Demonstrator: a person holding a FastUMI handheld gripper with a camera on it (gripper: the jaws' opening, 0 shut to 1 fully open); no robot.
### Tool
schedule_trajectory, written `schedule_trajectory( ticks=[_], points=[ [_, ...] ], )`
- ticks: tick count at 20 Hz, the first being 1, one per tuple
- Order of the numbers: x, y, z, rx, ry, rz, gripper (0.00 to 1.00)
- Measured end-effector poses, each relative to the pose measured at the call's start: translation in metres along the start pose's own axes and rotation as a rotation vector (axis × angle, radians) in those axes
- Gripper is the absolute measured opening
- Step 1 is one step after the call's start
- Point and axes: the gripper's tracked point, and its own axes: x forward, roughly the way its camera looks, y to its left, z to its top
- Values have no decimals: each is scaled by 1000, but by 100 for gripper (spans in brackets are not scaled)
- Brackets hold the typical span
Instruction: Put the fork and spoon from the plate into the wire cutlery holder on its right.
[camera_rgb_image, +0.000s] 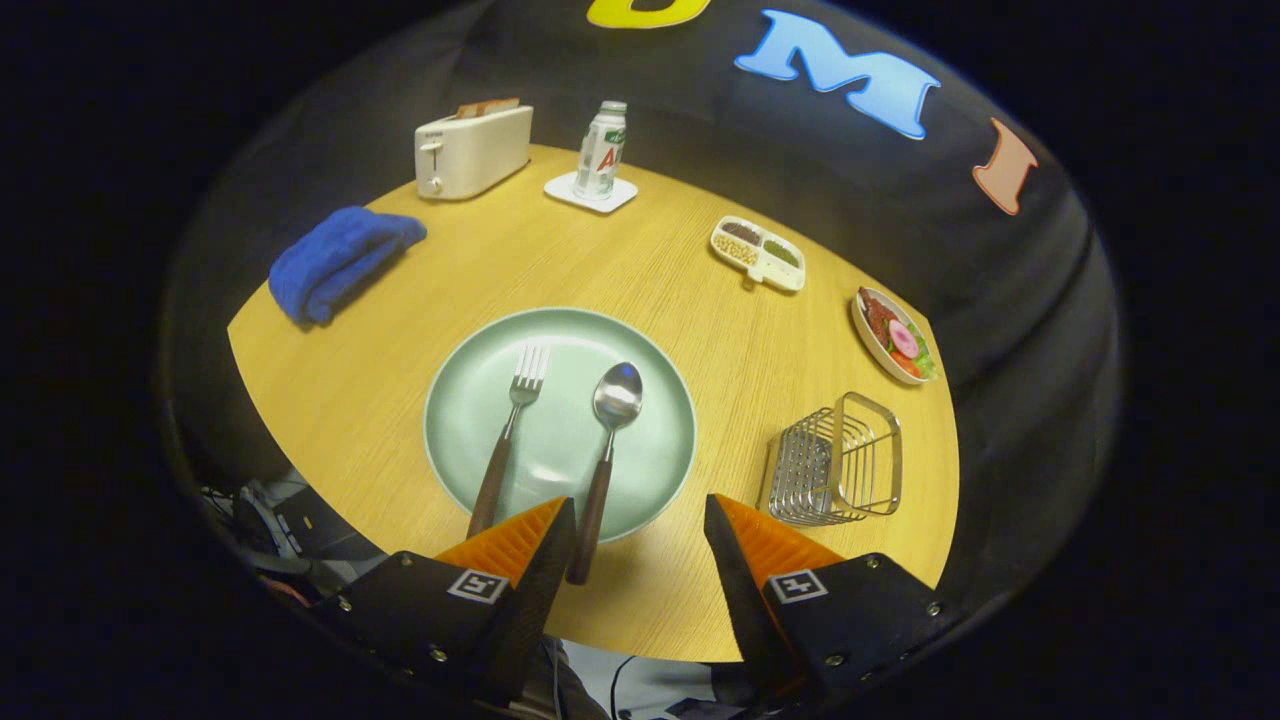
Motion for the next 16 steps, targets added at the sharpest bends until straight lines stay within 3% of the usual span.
schedule_trajectory(
  ticks=[1,6,8,9,16],
  points=[
    [3,2,-3,1,14,9,71],
    [22,9,-10,12,84,46,70],
    [28,10,-17,7,133,47,47],
    [28,9,-15,7,141,45,44],
    [36,7,-12,12,212,56,43]
  ],
)
